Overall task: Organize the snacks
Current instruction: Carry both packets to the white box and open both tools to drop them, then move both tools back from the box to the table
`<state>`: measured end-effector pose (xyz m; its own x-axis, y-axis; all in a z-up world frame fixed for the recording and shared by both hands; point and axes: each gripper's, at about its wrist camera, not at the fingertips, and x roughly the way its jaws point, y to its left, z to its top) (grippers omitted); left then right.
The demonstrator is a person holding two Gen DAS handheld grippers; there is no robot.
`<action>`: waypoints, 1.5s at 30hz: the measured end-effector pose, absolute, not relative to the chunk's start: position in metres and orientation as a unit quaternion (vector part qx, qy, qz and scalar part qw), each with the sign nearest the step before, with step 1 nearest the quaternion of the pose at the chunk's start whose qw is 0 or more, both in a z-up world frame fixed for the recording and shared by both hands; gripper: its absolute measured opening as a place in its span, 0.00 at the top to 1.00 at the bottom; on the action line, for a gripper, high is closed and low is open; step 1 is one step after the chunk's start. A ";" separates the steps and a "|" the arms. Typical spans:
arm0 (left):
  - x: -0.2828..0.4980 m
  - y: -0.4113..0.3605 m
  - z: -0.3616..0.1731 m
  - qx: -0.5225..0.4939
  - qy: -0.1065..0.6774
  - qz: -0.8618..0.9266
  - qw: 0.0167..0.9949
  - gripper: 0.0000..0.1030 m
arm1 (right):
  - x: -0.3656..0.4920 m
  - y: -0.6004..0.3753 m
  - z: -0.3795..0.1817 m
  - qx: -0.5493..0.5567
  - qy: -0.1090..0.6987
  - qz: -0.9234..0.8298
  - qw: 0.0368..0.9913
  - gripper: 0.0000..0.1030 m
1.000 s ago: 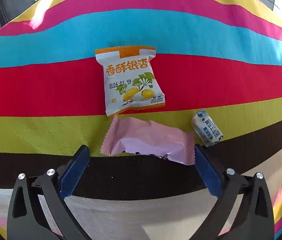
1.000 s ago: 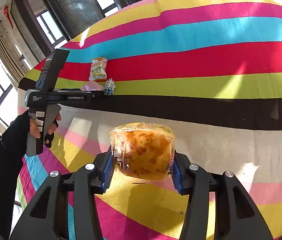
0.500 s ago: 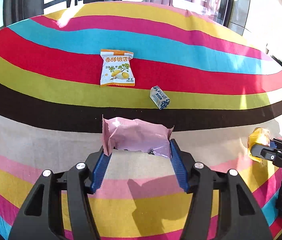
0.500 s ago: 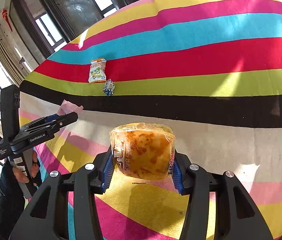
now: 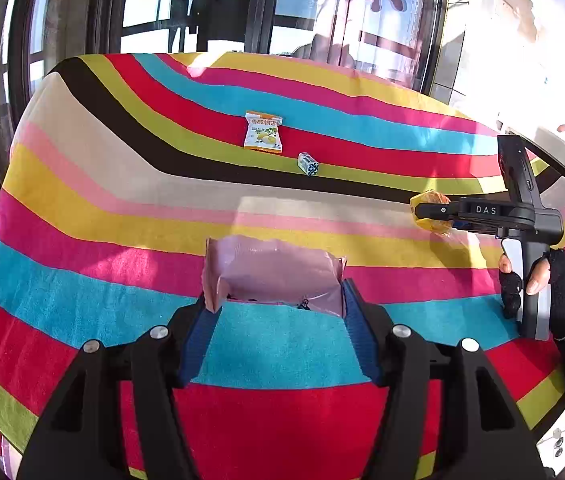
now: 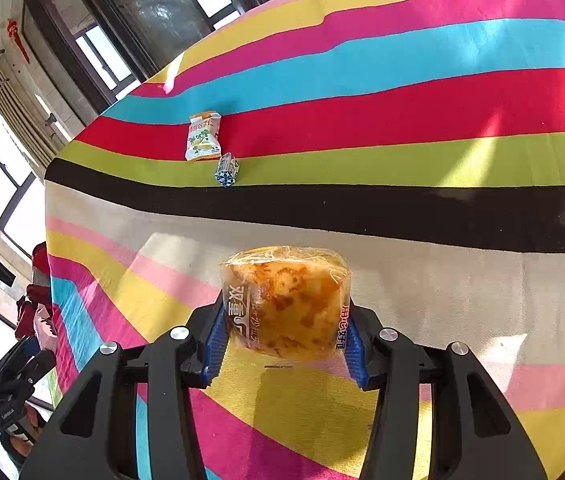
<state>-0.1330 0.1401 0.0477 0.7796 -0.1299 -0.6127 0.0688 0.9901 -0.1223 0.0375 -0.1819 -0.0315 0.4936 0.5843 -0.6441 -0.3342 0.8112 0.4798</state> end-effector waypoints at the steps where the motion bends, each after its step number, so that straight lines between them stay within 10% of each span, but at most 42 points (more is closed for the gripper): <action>1: -0.144 0.144 0.049 -0.048 0.326 -0.049 0.943 0.41 | 0.037 -0.180 -0.031 0.143 0.426 0.269 0.852 0.53; 15: -0.266 0.223 0.036 -0.138 0.336 0.052 0.930 0.40 | 0.008 -0.149 -0.018 0.123 0.436 0.289 0.844 0.53; 33: -0.347 0.309 -0.042 -0.214 0.407 0.215 0.862 0.38 | -0.265 0.086 -0.010 -0.134 0.389 0.609 0.678 0.53; 36: -0.355 0.320 -0.051 -0.218 0.419 0.239 0.848 0.34 | -0.283 0.104 -0.027 -0.155 0.394 0.627 0.654 0.50; 39: -0.362 0.333 -0.054 -0.229 0.422 0.284 0.830 0.13 | -0.292 0.109 -0.034 -0.170 0.389 0.639 0.641 0.25; 45: -0.359 0.338 -0.036 -0.231 0.401 0.348 0.815 0.02 | -0.266 0.072 -0.002 -0.101 0.356 0.647 0.666 0.24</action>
